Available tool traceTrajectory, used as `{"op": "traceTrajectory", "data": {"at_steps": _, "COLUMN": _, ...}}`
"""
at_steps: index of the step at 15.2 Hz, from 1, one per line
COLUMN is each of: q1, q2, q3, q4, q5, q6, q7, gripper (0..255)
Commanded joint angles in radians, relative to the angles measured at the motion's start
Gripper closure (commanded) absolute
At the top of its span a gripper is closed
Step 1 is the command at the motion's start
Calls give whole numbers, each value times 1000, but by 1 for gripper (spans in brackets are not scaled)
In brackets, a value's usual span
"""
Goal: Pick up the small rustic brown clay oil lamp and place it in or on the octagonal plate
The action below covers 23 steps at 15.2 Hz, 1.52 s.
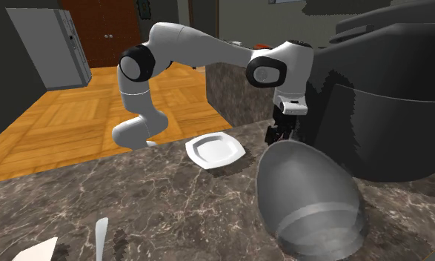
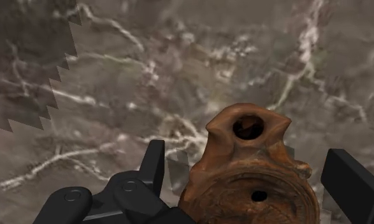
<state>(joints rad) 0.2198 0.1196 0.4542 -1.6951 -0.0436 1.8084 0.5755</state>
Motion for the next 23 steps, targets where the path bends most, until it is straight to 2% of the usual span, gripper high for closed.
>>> {"op": "traceTrajectory", "data": {"at_steps": 1, "q1": 0, "q2": 0, "q3": 0, "q4": -6, "q5": 0, "q6": 6, "q7": 0, "gripper": 0}}
{"op": "traceTrajectory", "data": {"at_steps": 6, "q1": 0, "q2": 0, "q3": 0, "q4": -6, "q5": 0, "q6": 6, "q7": 0, "gripper": 0}}
{"op": "traceTrajectory", "data": {"at_steps": 7, "q1": 0, "q2": 0, "q3": 0, "q4": -6, "q5": 0, "q6": 6, "q7": 0, "gripper": 255}}
{"op": "traceTrajectory", "data": {"at_steps": 16, "q1": 0, "q2": 0, "q3": 0, "q4": -6, "q5": 0, "q6": 6, "q7": 0, "gripper": 255}}
{"op": "traceTrajectory", "data": {"at_steps": 23, "q1": 3, "q2": 3, "q3": 2, "q4": 92, "q5": -1, "q6": -89, "q7": 1, "gripper": 255}}
